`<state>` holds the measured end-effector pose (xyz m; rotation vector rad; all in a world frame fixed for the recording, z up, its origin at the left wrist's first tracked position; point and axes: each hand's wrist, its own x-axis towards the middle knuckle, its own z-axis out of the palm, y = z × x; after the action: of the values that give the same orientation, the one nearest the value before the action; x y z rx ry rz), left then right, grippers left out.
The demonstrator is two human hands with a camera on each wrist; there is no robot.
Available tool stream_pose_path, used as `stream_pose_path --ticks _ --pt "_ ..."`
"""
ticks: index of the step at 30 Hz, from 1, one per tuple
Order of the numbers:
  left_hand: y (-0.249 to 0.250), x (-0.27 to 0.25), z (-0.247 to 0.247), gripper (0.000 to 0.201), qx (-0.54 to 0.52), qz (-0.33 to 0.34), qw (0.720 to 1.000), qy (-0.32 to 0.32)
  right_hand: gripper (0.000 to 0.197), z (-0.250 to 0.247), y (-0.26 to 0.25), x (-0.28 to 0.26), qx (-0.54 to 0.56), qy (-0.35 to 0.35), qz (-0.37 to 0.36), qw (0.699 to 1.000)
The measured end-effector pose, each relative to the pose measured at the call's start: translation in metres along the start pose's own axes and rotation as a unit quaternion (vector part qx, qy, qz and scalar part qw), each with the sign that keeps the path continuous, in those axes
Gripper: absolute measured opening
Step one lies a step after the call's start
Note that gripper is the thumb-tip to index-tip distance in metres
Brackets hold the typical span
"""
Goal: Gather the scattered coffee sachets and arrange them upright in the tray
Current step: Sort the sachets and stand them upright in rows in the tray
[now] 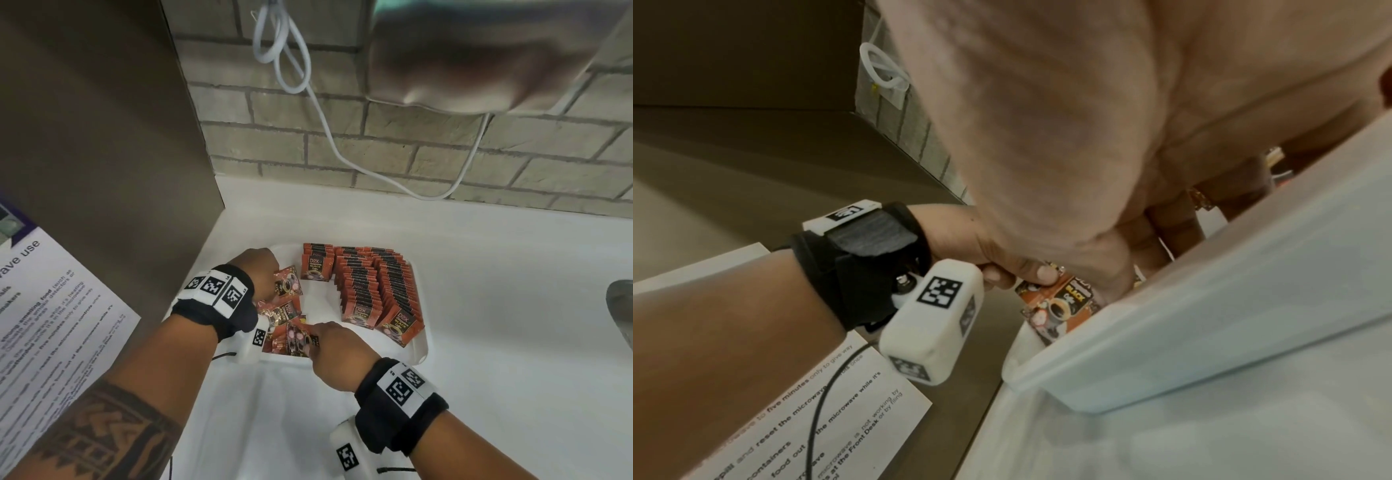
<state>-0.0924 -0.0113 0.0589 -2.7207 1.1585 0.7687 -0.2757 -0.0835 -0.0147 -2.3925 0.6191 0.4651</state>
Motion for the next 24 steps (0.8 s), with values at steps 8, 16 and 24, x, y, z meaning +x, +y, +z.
stream_pose_path --ticks 8,16,24 --pt "-0.015 -0.022 -0.002 0.009 -0.073 0.004 0.994 0.077 0.038 -0.004 -0.006 0.001 -0.011 0.012 -0.004 1.000" --pt "-0.021 -0.043 -0.015 0.015 -0.105 0.007 0.984 0.143 0.037 -0.001 -0.013 -0.002 0.015 0.036 -0.015 0.999" --pt "-0.036 -0.058 -0.027 0.017 -0.127 -0.026 0.977 0.171 0.041 -0.004 -0.016 -0.004 0.028 0.042 -0.025 0.998"
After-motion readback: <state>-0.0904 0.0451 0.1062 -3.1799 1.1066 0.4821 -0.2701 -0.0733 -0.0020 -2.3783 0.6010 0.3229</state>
